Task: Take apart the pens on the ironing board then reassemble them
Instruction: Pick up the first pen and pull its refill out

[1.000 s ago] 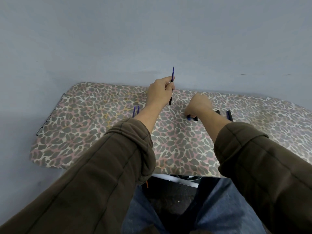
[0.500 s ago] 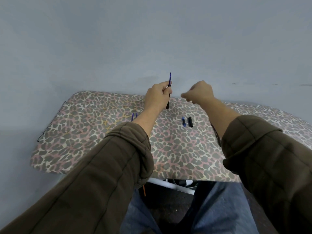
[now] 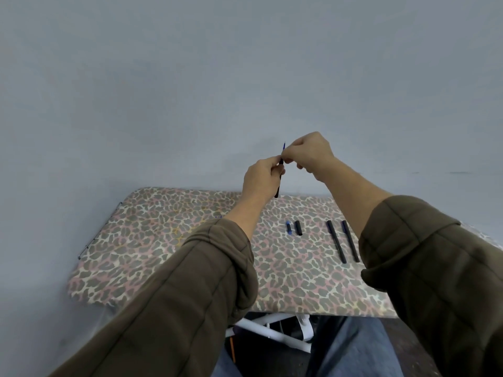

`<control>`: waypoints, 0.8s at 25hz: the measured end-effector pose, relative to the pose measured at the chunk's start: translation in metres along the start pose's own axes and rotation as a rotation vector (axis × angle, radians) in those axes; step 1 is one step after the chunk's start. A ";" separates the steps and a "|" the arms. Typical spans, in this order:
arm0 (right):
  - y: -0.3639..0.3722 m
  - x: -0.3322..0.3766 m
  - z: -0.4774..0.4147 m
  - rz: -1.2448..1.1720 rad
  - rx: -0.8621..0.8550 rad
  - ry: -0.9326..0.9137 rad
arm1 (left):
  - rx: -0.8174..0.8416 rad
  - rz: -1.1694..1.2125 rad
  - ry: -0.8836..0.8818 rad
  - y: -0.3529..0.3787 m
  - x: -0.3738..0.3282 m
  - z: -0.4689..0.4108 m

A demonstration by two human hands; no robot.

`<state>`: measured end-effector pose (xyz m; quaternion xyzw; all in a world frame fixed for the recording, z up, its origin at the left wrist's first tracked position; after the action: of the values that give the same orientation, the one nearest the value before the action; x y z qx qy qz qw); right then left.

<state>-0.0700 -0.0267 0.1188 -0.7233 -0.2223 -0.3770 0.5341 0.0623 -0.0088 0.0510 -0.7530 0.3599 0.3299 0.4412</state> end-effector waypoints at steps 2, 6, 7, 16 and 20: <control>-0.009 0.003 0.002 -0.003 -0.013 -0.011 | -0.011 0.004 0.014 -0.002 -0.009 0.000; -0.023 0.008 0.004 -0.034 -0.052 -0.038 | -0.012 -0.003 -0.010 -0.001 -0.019 0.003; -0.028 0.011 0.003 -0.059 -0.071 -0.042 | -0.006 -0.008 -0.025 0.000 -0.019 0.005; -0.065 0.022 -0.011 -0.156 -0.205 -0.046 | -0.021 -0.072 -0.112 -0.001 -0.005 0.006; -0.058 -0.004 -0.014 -0.002 -0.144 0.009 | -0.029 -0.139 -0.226 0.001 0.000 0.004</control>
<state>-0.1189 -0.0207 0.1524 -0.7580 -0.1930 -0.3958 0.4811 0.0606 -0.0055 0.0484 -0.7405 0.2501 0.3863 0.4897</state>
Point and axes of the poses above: each hand's wrist, its own z-axis away from the middle knuckle, its own y-axis out of the palm, x = y × z, the point moved 2 cm from there along -z, towards the middle knuckle, and after that the axes turned 13 degrees about -x, right-handed, at the moved point
